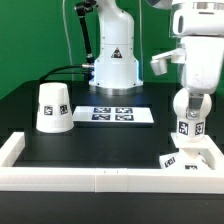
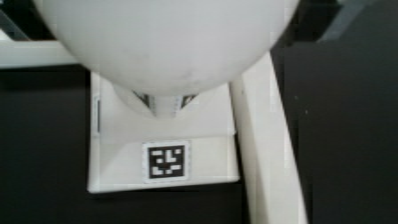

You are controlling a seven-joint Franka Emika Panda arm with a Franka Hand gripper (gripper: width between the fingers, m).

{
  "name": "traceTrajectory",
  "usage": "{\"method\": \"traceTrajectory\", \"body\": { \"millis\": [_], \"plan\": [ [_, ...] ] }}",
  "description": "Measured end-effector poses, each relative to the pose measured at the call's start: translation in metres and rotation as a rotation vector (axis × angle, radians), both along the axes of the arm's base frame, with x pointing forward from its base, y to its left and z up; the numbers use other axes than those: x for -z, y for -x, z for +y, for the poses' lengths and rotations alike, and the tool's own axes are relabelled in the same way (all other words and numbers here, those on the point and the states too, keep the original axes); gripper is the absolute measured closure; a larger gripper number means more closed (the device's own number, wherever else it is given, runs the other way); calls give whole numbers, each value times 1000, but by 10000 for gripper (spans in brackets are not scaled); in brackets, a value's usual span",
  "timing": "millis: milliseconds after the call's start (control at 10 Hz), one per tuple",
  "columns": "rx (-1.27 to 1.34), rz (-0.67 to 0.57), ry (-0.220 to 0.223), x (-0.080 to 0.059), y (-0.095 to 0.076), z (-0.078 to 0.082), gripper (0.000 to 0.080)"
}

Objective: Assemble lamp

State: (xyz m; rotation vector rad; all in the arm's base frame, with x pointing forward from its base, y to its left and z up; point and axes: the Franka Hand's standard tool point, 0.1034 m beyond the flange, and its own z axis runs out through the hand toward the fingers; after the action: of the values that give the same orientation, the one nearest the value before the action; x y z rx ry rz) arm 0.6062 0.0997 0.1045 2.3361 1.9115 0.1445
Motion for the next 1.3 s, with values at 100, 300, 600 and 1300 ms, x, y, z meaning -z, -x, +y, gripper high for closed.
{"method": "traceTrajectory", "body": {
  "millis": [100,300,600,1300],
  "plan": [
    [125,-4,-19,0,0,1,225],
    [331,-10,-52,0,0,1,225],
    [602,-14,-98,0,0,1,223],
    [1109,-8,-192,0,0,-1,223]
  ]
}}
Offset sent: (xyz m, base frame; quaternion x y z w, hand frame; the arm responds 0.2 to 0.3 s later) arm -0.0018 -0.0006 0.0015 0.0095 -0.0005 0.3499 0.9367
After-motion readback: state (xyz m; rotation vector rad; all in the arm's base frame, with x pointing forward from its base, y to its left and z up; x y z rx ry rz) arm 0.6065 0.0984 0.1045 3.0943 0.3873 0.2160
